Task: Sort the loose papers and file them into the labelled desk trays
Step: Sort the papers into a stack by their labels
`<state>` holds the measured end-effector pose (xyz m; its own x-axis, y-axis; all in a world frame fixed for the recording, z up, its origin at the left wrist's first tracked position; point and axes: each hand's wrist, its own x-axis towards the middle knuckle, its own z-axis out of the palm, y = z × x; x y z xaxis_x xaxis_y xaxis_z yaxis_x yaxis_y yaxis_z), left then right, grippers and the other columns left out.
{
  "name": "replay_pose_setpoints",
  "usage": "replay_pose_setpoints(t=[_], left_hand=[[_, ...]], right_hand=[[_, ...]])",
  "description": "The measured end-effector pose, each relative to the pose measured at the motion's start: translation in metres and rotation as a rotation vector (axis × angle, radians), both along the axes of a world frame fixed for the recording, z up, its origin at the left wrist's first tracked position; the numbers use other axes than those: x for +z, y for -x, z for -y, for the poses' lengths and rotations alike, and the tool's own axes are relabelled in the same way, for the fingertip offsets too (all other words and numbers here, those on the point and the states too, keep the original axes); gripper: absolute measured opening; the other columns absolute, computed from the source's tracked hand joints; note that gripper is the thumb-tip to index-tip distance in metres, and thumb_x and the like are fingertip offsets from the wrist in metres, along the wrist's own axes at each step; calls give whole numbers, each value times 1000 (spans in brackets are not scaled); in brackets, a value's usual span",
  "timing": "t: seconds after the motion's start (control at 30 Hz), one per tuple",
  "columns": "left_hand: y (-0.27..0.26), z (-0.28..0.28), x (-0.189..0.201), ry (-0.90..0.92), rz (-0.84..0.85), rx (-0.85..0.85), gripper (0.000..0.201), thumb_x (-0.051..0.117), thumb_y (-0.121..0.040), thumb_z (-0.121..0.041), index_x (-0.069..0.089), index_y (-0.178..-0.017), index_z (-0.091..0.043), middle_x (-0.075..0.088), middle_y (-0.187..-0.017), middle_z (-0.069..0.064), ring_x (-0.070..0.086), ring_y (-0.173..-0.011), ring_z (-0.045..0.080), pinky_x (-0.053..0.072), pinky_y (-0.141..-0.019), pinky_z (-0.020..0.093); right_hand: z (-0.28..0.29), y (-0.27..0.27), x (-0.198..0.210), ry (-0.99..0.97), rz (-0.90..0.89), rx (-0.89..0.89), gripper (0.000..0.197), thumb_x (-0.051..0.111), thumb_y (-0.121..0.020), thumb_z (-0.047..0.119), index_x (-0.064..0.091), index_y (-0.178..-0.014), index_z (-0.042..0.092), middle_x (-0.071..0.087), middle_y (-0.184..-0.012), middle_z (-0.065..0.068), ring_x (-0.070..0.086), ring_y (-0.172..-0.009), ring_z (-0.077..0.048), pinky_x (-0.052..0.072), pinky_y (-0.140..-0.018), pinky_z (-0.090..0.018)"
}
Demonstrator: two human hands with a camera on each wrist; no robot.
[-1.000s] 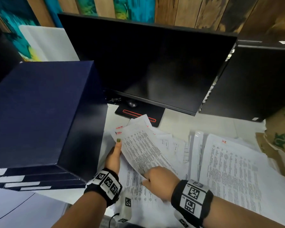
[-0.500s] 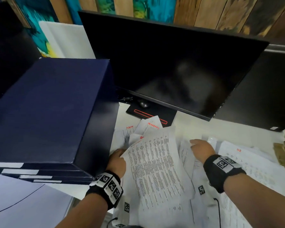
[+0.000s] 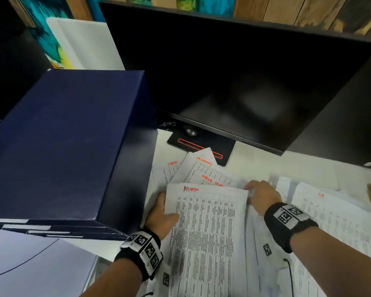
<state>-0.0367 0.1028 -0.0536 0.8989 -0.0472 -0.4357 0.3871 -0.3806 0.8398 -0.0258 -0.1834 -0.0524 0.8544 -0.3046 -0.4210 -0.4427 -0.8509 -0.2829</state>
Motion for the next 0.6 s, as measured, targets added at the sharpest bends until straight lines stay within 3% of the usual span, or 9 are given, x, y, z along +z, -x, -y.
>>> replay_pose_setpoints(t=[0.07, 0.13, 0.17, 0.23, 0.3, 0.37, 0.43, 0.5, 0.6], left_hand=[[0, 2, -1, 8, -5, -66, 51, 70, -76, -3, 51, -115, -29, 62, -100, -16, 61, -93, 3, 44, -69, 10], [-2, 7, -2, -151, 16, -161, 37, 71, -78, -10, 62, -112, -19, 55, -103, -11, 58, -104, 12, 43, -75, 8], [-4, 9, -6, -241, 31, -201, 36, 72, -78, -14, 64, -112, -16, 49, -108, -8, 52, -113, 15, 43, -86, 13], [-6, 9, -12, -381, 49, -273, 49, 73, -76, -23, 59, -123, -20, 41, -126, -7, 32, -129, 16, 27, -111, 28], [-9, 10, -17, -399, 73, -296, 64, 76, -72, -27, 50, -130, -27, 39, -136, -9, 27, -133, 14, 17, -115, 31], [-10, 11, -15, -257, 95, -201, 73, 80, -67, -19, 47, -131, -30, 47, -129, -11, 37, -125, 9, 30, -106, 21], [-9, 12, -12, -128, 77, -125, 71, 81, -66, -7, 48, -124, -29, 52, -113, -15, 46, -109, 3, 37, -84, 6], [-7, 10, -15, -62, 32, -75, 58, 81, -66, -5, 55, -114, -25, 59, -102, -16, 57, -102, 6, 43, -76, 9], [-3, 6, -22, 0, -6, 8, 37, 80, -67, -2, 66, -98, -17, 70, -91, -7, 67, -90, 13, 52, -71, 17]], right_hand=[[-1, 1, 3, 76, -6, 80, 21, 59, -87, 30, 61, -108, 27, 58, -108, -2, 59, -98, -23, 48, -84, -33], [-2, 2, 1, 111, 57, 100, 17, 54, -90, 31, 66, -102, 29, 59, -103, 0, 58, -97, -20, 45, -83, -33], [-3, 3, 0, 106, 103, 106, 16, 53, -90, 29, 67, -98, 29, 59, -100, 1, 57, -96, -20, 44, -84, -33], [-4, 4, -1, 13, 162, 138, 14, 54, -90, 21, 67, -87, 27, 57, -92, 4, 57, -93, -18, 43, -81, -29], [-2, 7, 2, -162, 173, 116, 23, 53, -89, 7, 61, -78, 26, 59, -85, 4, 58, -85, -16, 41, -72, -20], [2, 12, 5, -307, 163, 94, 37, 45, -86, -5, 58, -73, 27, 65, -84, 3, 59, -77, -14, 43, -63, -13], [8, 16, 7, -400, 150, 104, 43, 41, -85, -8, 59, -74, 29, 68, -85, 3, 62, -80, -17, 50, -68, -20], [10, 17, 7, -490, 149, 106, 37, 45, -89, -3, 62, -77, 28, 69, -85, 4, 64, -84, -19, 51, -78, -33], [10, 14, 12, -606, 109, -31, 28, 45, -96, 15, 65, -77, 21, 68, -87, 1, 61, -87, -20, 45, -79, -29]])
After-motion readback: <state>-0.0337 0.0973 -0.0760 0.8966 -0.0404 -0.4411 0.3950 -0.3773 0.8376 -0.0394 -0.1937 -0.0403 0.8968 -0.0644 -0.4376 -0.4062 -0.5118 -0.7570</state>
